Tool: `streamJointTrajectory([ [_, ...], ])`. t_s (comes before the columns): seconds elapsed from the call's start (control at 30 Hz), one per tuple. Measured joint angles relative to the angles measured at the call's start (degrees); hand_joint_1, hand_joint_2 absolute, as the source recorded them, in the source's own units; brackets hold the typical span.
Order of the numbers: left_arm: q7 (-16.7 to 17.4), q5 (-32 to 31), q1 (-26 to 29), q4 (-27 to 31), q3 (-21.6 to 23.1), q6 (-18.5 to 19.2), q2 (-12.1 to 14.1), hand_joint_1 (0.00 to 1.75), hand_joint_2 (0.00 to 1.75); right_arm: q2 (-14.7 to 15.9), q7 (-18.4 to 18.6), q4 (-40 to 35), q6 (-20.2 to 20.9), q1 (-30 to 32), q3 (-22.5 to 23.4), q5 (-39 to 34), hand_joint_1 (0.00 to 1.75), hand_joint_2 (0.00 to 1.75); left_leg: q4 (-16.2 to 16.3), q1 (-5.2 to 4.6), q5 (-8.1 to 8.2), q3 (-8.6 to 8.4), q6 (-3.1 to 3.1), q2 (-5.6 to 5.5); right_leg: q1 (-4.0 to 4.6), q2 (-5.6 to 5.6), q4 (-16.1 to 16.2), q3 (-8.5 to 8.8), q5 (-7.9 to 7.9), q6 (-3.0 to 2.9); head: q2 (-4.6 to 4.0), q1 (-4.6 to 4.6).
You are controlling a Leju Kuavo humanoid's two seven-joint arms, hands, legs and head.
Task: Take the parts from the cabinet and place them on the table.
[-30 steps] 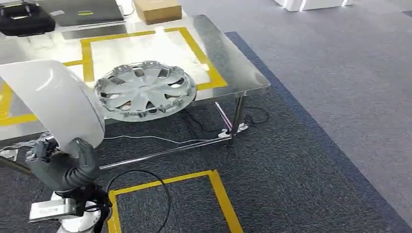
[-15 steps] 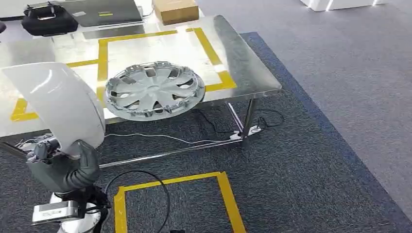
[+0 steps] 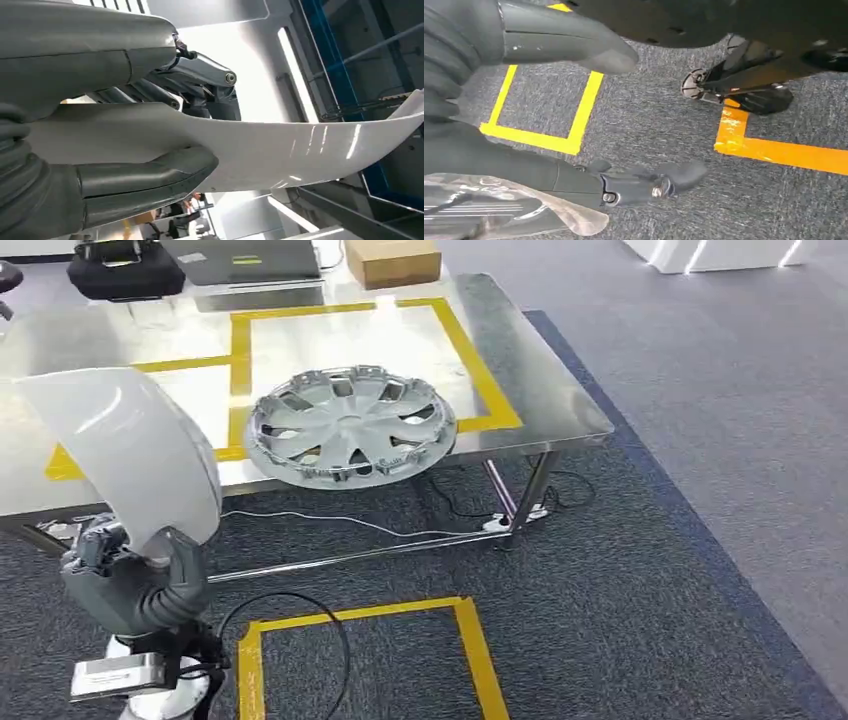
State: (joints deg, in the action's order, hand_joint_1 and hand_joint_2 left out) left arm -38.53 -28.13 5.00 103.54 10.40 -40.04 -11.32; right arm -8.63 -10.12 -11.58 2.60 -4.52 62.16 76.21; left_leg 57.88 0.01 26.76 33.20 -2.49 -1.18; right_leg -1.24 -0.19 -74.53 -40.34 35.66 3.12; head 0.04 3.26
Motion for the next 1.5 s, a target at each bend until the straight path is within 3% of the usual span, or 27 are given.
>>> streamJointTrajectory([
  [0.07, 0.04, 0.00, -0.05, 0.02, 0.04, 0.00, -0.02, 1.75, 1.75, 0.00, -0.04, 0.00, 0.45, 0.10, 0.00, -0.11, 0.00, 1.75, 0.13, 0.01, 0.09, -0.10, 0.14, -0.88, -0.01, 0.41, 7.42, 3.23, -4.74, -0.22, 0.00, -0.07],
  [0.1, 0.04, 0.00, -0.09, 0.02, 0.11, 0.00, -0.02, 1.75, 1.75, 0.00, -0.09, 0.00, 0.57, 0.13, 0.00, -0.13, 0.00, 1.75, 0.31, 0.08, 0.20, -0.11, 0.32, -1.46, -0.13, 2.03, 13.36, 6.07, -7.48, -0.46, 0.00, -0.11],
  [0.13, 0.04, 0.00, -0.10, 0.02, 0.28, 0.00, -0.02, 1.75, 1.75, 0.02, -0.07, 0.00, 0.61, 0.15, 0.00, -0.15, 0.00, 1.75, 0.51, -0.04, 0.35, 0.08, 0.60, -1.96, -0.36, 4.82, 15.75, 7.42, -6.78, -0.69, 0.00, -0.04],
  [0.17, 0.04, 0.00, -0.23, 0.00, 0.41, 0.00, -0.02, 1.75, 1.75, 0.02, -0.13, 0.00, 0.63, 0.19, 0.00, -0.17, 0.00, 1.75, 1.03, -0.21, 0.46, 0.42, 0.92, -2.53, -0.50, 4.78, 16.64, 8.20, -6.67, -0.71, 0.00, 0.13],
  [0.23, 0.06, -0.02, -0.20, 0.02, 0.44, 0.00, 0.02, 1.75, 1.75, 0.02, -0.11, 0.00, 0.72, 0.24, 0.00, -0.20, 0.00, 1.75, 0.59, 0.17, -0.03, 0.56, 1.71, -3.66, -0.04, 3.61, 16.33, 8.27, -6.65, -1.21, 0.00, 0.02],
  [0.3, 0.07, -0.07, -0.17, 0.02, 0.44, 0.00, 0.04, 1.75, 1.75, -0.18, -0.11, 0.00, 0.74, 0.13, 0.00, -0.22, 0.00, 1.75, 0.64, 0.19, 0.09, 0.67, 2.23, -4.29, -0.57, 2.31, 16.93, 8.63, -6.99, -1.83, 0.00, 0.00],
  [0.37, 0.07, -0.09, -0.40, 0.02, 0.46, -0.04, 0.11, 1.75, 1.75, -0.22, -0.13, 0.00, 0.83, 0.15, 0.00, -0.22, 0.00, 1.75, 5.59, 0.09, 3.26, 2.74, 2.91, -0.66, -0.49, 0.95, 17.05, 9.00, -6.85, -2.47, 0.00, 0.70],
  [0.43, 0.07, -0.07, -0.28, 0.02, 0.48, -0.04, 0.15, 1.75, 1.75, -0.22, -0.09, 0.00, 0.79, 0.25, 0.00, -0.24, 0.00, 1.75, 15.54, 0.39, 7.56, 7.49, 3.36, 0.36, -0.28, -0.59, 17.02, 9.08, -6.62, -2.79, 0.00, 0.61],
  [0.47, 0.11, -0.07, -0.25, 0.00, 0.48, -0.04, 0.20, 1.75, 1.75, -0.22, -0.09, 0.00, 0.79, 0.25, 0.00, -0.24, 0.00, 1.75, 18.41, 0.48, 8.17, 8.96, 3.48, 0.46, -0.22, -1.29, 17.01, 9.11, -6.56, -2.80, 0.00, 0.61],
  [0.53, 0.17, -0.09, -0.26, 0.00, 0.50, -0.04, 0.35, 1.75, 1.75, -0.22, -0.09, 0.00, 0.48, 0.16, 0.00, -0.13, 0.00, 1.75, 16.01, 0.56, 5.24, 7.89, 3.43, 0.54, -0.20, -2.61, 17.01, 9.43, -6.29, -2.75, 0.00, 0.63],
  [0.6, 0.24, -0.20, -0.28, 0.00, 0.63, -0.04, 0.44, 1.75, 1.75, -0.22, 0.02, 0.00, 0.06, 0.09, 0.00, 0.00, 0.00, 1.75, 6.21, 0.50, 0.14, 2.99, 2.89, 0.96, -0.18, -2.97, 17.01, 10.01, -5.99, -2.35, 0.00, 0.63],
  [0.63, 0.22, -0.24, -0.29, 0.00, 0.66, -0.04, 0.44, 1.75, 1.75, -0.26, 0.28, 0.00, -0.37, -0.03, 0.00, -0.22, 0.00, 1.75, 2.02, 0.35, -0.91, 1.00, 2.39, 1.45, -0.22, -3.16, 17.04, 10.11, -5.86, -2.22, 0.00, 0.63],
  [0.67, 0.22, -0.28, -0.30, 0.00, 0.72, 0.00, 0.46, 1.75, 1.75, -0.33, 0.50, 0.00, -0.79, -0.27, 0.00, -0.50, 0.00, 1.75, 0.80, 0.03, 0.01, 0.16, 2.19, 1.55, 0.20, -3.27, 16.82, 9.90, -5.66, -1.81, 0.00, 0.59],
  [0.8, 0.17, -0.66, -0.20, 0.02, 0.77, 0.00, 0.48, 1.75, 1.75, -0.33, 1.20, 0.00, -1.09, -0.50, 0.02, -0.63, 0.00, 1.75, -0.08, 0.04, 0.05, 0.14, 1.34, 1.32, 0.08, -3.61, 17.57, 10.42, -5.82, -0.46, 0.00, 0.55],
  [0.83, 0.20, -0.66, -0.19, 0.02, 0.83, 0.00, 0.48, 1.75, 1.75, -0.31, 1.22, -0.02, -1.20, -0.46, 0.02, -0.61, 0.00, 1.75, -0.51, 0.33, -0.20, -0.31, 1.08, 1.32, -0.13, -2.45, 16.89, 9.74, -5.08, -0.25, 0.00, 0.44],
  [0.9, 0.20, -0.59, -0.39, 0.02, 0.92, 0.00, 0.48, 1.75, 1.75, -0.31, 1.25, 0.00, -1.23, -0.41, 0.02, -0.63, 0.00, 1.75, -0.56, 0.46, -0.18, -0.28, 0.54, 1.32, -0.11, -0.67, 11.11, 6.86, -1.72, -0.22, 0.00, -0.09],
  [0.93, 0.22, -0.59, -0.31, 0.02, 0.98, 0.00, 0.50, 1.75, 1.75, -0.31, 1.31, 0.00, -1.23, -0.25, 0.02, -0.63, 0.00, 1.75, -0.56, 0.40, -0.09, -0.28, 0.39, 1.30, -0.12, -0.20, 5.09, 3.79, 0.72, -0.08, 0.00, -0.13],
  [0.97, 0.22, -0.59, -0.30, 0.00, 1.09, 0.00, 0.57, 1.75, 1.75, -0.33, 1.36, 0.00, -1.18, -0.14, 0.00, -0.63, 0.00, 1.75, -0.53, 0.33, -0.04, -0.27, 0.32, 1.17, -0.10, -0.04, 0.87, 1.41, 1.90, 0.03, 0.00, -0.15],
  [1.0, 0.24, -0.59, -0.28, 0.00, 1.22, 0.00, 0.63, 1.75, 1.75, -0.33, 1.38, 0.00, -1.18, -0.02, 0.02, -0.63, 0.00, 1.75, -0.50, 0.30, 0.00, -0.32, 0.28, 0.96, -0.11, 0.00, -0.83, 0.19, 1.64, 0.10, 0.00, -0.16],
  [1.03, 0.24, -0.59, -0.28, 0.00, 1.27, 0.00, 0.70, 1.75, 1.75, -0.31, 1.40, 0.00, -1.20, 0.01, 0.02, -0.63, 0.00, 1.75, -0.49, 0.30, 0.05, -0.45, 0.29, 0.75, -0.11, 0.00, 0.25, 0.35, 0.07, 0.10, 0.00, -0.13],
  [1.1, 0.26, -0.44, -0.28, 0.00, 1.31, 0.00, 0.90, 1.75, 1.75, -0.24, 1.44, 0.00, -1.23, -0.02, 0.02, -0.63, 0.00, 1.75, -0.38, 0.37, 0.29, -0.75, 0.51, 0.40, -0.17, 0.00, 7.80, 3.41, -4.99, -0.03, 0.00, -0.15],
  [1.13, 0.35, 0.00, -0.30, 0.00, 1.42, 0.00, 1.03, 1.75, 1.75, -0.17, 1.44, 0.00, -1.25, -0.08, 0.02, -0.63, 0.00, 1.75, -0.13, 0.40, 0.59, -0.95, 0.87, 0.27, -0.24, 0.08, 14.56, 6.42, -8.28, -0.23, 0.00, -0.22],
  [1.17, 0.50, 0.15, -0.29, 0.00, 1.53, 0.00, 1.12, 1.75, 1.75, -0.17, 1.46, 0.00, -1.23, -0.14, 0.02, -0.63, 0.00, 1.75, 0.08, 0.08, 0.85, -0.83, 1.27, 0.22, -0.10, 0.44, 16.04, 7.40, -7.14, -0.29, 0.00, -0.19],
  [1.27, 0.63, 0.59, -0.30, 0.02, 1.86, 0.00, 1.68, 1.75, 1.75, -0.17, 1.44, 0.00, -1.18, -0.10, 0.00, -0.57, 0.00, 1.75, 0.22, 0.09, 0.73, -0.49, 2.01, 0.08, 0.14, 0.50, 16.36, 7.63, -7.10, -1.18, 0.00, -0.11],
  [1.33, 0.65, 0.66, -0.28, 0.04, 2.14, 0.00, 2.05, 1.75, 1.75, -0.22, 1.38, 0.00, -1.18, -0.12, 0.02, -0.55, 0.00, 1.75, 0.67, 0.25, 1.39, -0.47, 2.55, 0.21, -0.31, 0.31, 16.71, 7.88, -7.35, -1.87, 0.00, -0.13],
  [1.4, 0.68, 0.70, -0.41, 0.04, 2.21, 0.00, 2.40, 1.75, 1.75, -0.22, 1.33, 0.00, -1.18, -0.12, 0.02, -0.55, 0.00, 1.75, 6.19, 0.33, 4.66, 1.87, 3.18, 0.49, -0.34, 0.16, 16.70, 8.14, -7.10, -2.45, 0.00, 0.18],
  [1.5, 1.03, 0.81, -0.22, 0.02, 2.23, 0.00, 2.82, 1.75, 1.75, -0.20, 1.33, -0.02, -1.20, -0.11, 0.02, -0.55, 0.00, 1.75, 18.41, 0.55, 9.26, 7.93, 3.50, 0.51, -0.15, -0.08, 16.68, 8.31, -6.82, -2.80, 0.00, 0.15],
])
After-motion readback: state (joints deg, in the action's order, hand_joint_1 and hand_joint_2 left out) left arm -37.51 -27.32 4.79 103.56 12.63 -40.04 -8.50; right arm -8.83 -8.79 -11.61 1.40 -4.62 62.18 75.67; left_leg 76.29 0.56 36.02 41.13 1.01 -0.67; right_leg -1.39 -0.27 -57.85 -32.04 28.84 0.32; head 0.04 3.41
